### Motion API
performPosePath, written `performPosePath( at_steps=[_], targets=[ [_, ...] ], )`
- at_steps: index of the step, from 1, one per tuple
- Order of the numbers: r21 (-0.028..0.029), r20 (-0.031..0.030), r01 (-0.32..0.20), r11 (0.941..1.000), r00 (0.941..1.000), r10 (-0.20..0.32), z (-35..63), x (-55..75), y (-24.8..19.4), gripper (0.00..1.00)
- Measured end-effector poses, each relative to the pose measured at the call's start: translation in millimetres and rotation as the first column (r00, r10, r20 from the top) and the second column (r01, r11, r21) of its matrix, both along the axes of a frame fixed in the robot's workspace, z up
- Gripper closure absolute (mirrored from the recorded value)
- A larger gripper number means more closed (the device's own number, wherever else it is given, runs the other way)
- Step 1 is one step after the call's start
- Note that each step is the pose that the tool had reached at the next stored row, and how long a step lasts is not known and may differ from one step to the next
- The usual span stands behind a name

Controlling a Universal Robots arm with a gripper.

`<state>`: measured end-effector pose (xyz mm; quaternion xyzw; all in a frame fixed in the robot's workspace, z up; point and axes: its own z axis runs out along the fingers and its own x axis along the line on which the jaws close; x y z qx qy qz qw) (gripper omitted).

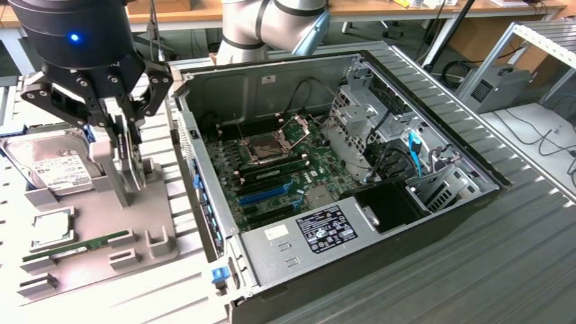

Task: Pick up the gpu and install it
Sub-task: 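Pick up the gpu and move the gpu toward the slot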

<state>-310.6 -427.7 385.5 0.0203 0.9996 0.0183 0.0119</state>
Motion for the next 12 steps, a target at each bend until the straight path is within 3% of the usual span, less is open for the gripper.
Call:
performPosePath(
  at_steps=[12],
  targets=[
    [0.0,-0.0002,0.0,1.0,1.0,0.0,17.4,0.0,0.0,0.73]
  ],
)
